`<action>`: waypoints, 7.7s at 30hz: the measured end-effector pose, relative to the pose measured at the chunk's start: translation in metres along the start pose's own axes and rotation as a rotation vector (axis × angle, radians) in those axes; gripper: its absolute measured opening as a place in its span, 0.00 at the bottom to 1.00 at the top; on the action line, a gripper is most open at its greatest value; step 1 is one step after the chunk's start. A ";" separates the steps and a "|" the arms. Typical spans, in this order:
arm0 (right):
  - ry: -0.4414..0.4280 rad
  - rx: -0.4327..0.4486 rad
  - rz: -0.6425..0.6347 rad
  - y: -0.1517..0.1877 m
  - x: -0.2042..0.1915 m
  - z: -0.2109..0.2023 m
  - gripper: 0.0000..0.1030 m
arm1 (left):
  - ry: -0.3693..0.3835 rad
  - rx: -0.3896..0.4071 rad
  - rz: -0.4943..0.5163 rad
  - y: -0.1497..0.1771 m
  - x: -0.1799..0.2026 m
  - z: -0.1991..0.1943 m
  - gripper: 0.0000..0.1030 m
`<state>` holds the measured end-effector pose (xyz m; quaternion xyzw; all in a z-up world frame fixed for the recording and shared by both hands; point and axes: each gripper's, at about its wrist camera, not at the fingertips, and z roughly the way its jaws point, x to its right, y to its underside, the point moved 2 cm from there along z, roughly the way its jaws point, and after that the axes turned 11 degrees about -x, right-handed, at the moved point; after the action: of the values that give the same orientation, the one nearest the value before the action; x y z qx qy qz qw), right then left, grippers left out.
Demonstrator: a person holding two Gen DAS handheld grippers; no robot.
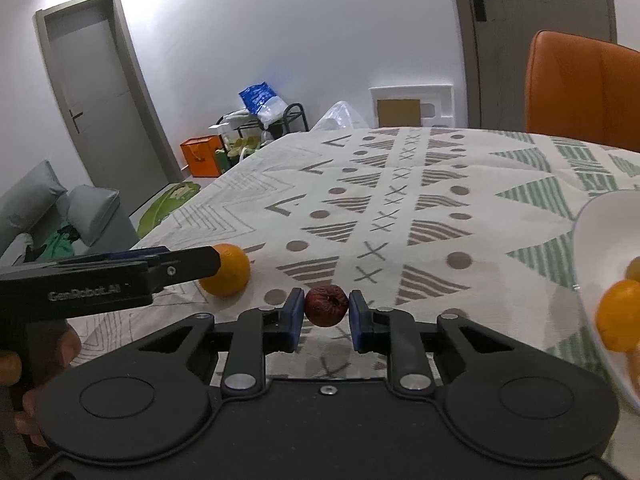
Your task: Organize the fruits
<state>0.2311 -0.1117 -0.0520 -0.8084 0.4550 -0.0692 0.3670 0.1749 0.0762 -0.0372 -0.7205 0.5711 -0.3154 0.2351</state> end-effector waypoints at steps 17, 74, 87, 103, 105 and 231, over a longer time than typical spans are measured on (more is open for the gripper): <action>0.063 0.055 0.080 0.020 0.042 -0.039 0.22 | -0.003 -0.062 0.017 0.001 0.028 0.012 0.38; 0.215 0.189 0.310 0.066 0.154 -0.119 0.22 | 0.154 -0.025 0.211 -0.001 0.159 0.007 0.38; 0.259 0.210 0.348 0.073 0.175 -0.127 0.22 | 0.170 -0.024 0.248 -0.004 0.180 0.013 0.38; 0.274 0.211 0.337 0.078 0.177 -0.135 0.35 | 0.192 -0.014 0.296 -0.014 0.205 0.022 0.38; 0.272 0.208 0.336 0.079 0.176 -0.135 0.36 | 0.194 -0.016 0.302 -0.013 0.207 0.024 0.38; 0.245 0.260 0.149 0.101 0.044 -0.185 1.00 | -0.083 0.086 0.098 0.061 0.094 -0.136 0.96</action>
<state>0.1050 -0.2762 0.0057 -0.7039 0.5419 -0.1979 0.4144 0.0493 -0.0266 0.0313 -0.6933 0.5813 -0.2975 0.3048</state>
